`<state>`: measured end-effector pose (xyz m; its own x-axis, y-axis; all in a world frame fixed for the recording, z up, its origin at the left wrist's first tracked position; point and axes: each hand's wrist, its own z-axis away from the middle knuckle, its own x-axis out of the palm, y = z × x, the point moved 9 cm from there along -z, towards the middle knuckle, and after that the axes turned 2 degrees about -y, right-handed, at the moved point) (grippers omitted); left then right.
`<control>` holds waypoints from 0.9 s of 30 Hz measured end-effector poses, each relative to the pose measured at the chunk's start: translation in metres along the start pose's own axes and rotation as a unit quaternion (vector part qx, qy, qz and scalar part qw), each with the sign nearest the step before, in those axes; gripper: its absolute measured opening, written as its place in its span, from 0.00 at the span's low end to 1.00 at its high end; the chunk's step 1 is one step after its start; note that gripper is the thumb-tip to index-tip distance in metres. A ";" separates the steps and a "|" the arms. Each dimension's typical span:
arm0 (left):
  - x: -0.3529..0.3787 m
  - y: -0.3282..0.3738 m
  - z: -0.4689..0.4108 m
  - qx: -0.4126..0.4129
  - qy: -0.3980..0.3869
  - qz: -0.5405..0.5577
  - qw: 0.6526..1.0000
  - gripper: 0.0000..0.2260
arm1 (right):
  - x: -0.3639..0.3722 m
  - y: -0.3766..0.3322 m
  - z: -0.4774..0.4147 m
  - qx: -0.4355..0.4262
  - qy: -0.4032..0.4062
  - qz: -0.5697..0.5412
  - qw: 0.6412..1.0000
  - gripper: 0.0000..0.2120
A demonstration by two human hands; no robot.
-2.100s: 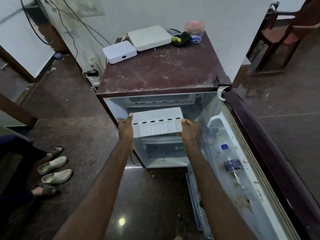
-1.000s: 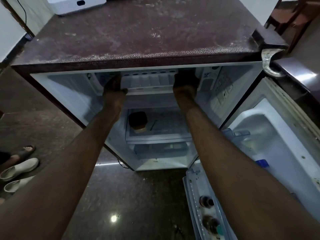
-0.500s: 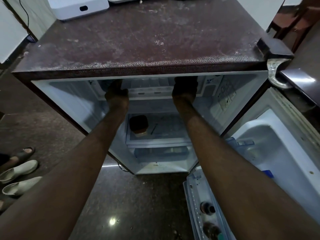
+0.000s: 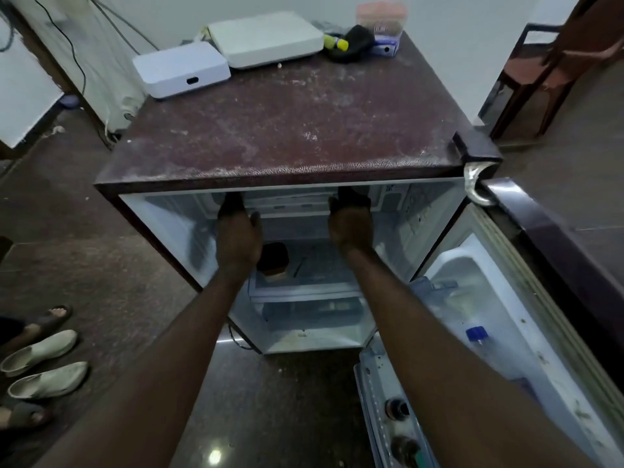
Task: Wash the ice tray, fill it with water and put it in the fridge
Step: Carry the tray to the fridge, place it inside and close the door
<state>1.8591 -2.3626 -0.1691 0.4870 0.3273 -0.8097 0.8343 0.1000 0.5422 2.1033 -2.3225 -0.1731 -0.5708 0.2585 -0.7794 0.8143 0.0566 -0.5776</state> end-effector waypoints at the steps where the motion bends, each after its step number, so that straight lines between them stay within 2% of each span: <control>1: -0.001 0.004 0.013 0.007 -0.027 -0.021 0.999 0.28 | -0.006 -0.002 0.009 0.001 0.007 -0.006 1.000 0.16; 4: -0.014 0.024 0.059 0.071 -0.049 -0.073 0.994 0.31 | -0.020 -0.012 0.051 -0.022 -0.035 0.057 0.998 0.18; 8: -0.035 0.047 0.114 0.108 -0.078 -0.093 0.987 0.33 | -0.047 -0.028 0.118 -0.069 -0.035 0.101 0.992 0.08; 11: -0.057 0.071 0.153 0.151 -0.087 -0.120 0.977 0.35 | -0.066 -0.039 0.159 -0.107 -0.050 0.117 0.986 0.12; 14: -0.079 0.090 0.184 0.176 -0.083 -0.119 0.974 0.36 | -0.113 -0.061 0.184 -0.120 -0.012 0.121 0.985 0.18; 17: -0.104 0.113 0.209 0.196 -0.093 -0.118 0.969 0.35 | -0.181 -0.087 0.199 -0.124 0.057 0.128 0.982 0.18; 20: -0.130 0.135 0.231 0.215 -0.081 -0.113 0.967 0.34 | -0.249 -0.087 0.208 -0.067 0.111 0.169 0.977 0.22; 22: -0.142 0.146 0.244 0.227 -0.070 -0.104 0.966 0.34 | -0.284 -0.069 0.214 0.009 0.114 0.217 0.969 0.23; 25: -0.156 0.158 0.265 0.243 -0.068 -0.090 0.964 0.34 | -0.312 -0.030 0.235 0.153 0.040 0.266 0.951 0.25; 27: -0.156 0.163 0.272 0.244 -0.077 -0.082 0.963 0.34 | -0.305 -0.008 0.244 0.199 -0.037 0.271 0.941 0.28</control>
<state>1.9899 -2.6533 -0.0155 0.3388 0.1980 -0.9198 0.9075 -0.3267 0.2639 2.2452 -2.6374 0.0104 -0.1004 0.0767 -0.9920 0.8926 -0.4336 -0.1238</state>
